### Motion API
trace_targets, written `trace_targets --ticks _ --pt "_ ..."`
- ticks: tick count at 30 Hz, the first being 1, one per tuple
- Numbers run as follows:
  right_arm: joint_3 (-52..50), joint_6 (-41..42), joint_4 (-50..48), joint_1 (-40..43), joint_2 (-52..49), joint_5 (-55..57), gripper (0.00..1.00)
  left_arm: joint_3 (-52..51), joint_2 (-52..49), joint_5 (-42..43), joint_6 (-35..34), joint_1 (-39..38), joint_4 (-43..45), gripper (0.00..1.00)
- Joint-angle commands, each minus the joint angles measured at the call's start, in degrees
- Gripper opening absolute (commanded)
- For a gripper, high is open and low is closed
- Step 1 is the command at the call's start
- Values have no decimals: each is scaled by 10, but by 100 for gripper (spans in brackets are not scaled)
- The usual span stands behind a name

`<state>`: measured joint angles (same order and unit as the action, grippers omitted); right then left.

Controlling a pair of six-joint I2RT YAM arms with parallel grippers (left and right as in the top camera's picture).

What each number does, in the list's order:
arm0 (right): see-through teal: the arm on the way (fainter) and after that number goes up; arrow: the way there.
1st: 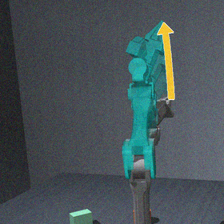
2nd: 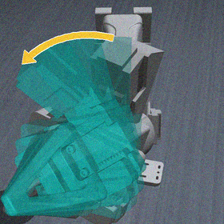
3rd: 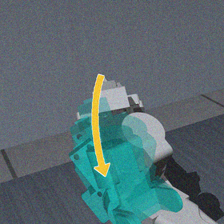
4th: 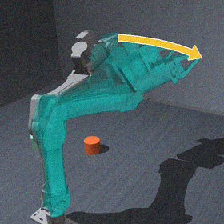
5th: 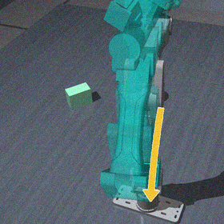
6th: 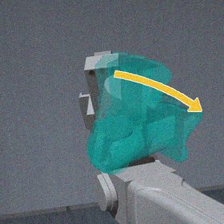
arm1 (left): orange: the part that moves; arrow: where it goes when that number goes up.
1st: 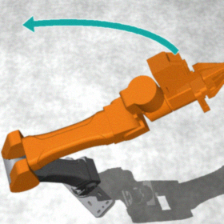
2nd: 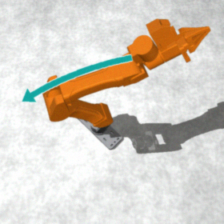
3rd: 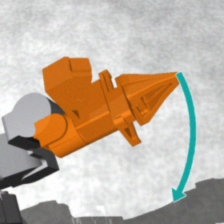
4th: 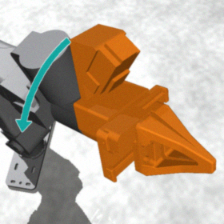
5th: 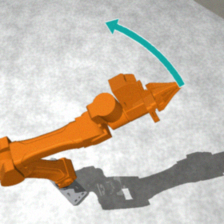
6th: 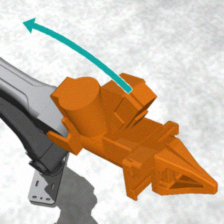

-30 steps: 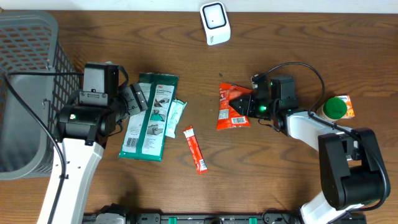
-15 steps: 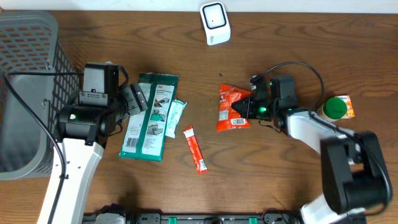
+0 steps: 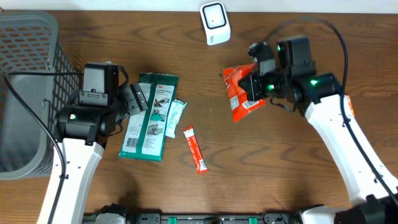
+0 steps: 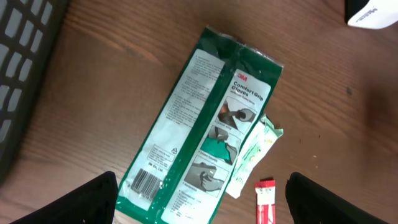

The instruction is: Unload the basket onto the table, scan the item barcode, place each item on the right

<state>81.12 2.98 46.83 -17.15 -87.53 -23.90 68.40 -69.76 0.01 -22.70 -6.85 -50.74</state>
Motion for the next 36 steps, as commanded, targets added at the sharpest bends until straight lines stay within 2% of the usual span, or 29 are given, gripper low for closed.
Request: trace_targets --ticks 1,6,11,18,26,30,31,33,34,35,36 --pt "77 -52 30 -25 -6 45 1 8 -2 -7 -3 2 0 87" --pt "88 4 45 -31 -5 43 1 8 -2 -7 -3 2 0 87" --pt "37 13 42 -21 -7 44 1 8 -2 -7 -3 2 0 87" --pt "-125 14 -113 -20 -17 50 1 8 -2 -7 -3 2 0 87" --pt "-261 180 -299 10 -17 50 1 8 -2 -7 -3 2 0 87" --pt "-311 202 -361 20 -17 50 1 8 -2 -7 -3 2 0 87" --pt "-321 201 -371 21 -17 50 6 8 -2 -7 -3 2 0 87" --pt "-326 174 -372 26 -17 53 31 8 -2 -7 -3 2 0 87" --pt "-325 161 -372 30 -17 52 39 8 -2 -7 -3 2 0 87" --pt "-323 154 -369 34 -16 52 51 8 -2 -7 -3 2 0 87" --pt "-318 154 -363 41 -14 49 56 8 -2 -7 -3 2 0 87"
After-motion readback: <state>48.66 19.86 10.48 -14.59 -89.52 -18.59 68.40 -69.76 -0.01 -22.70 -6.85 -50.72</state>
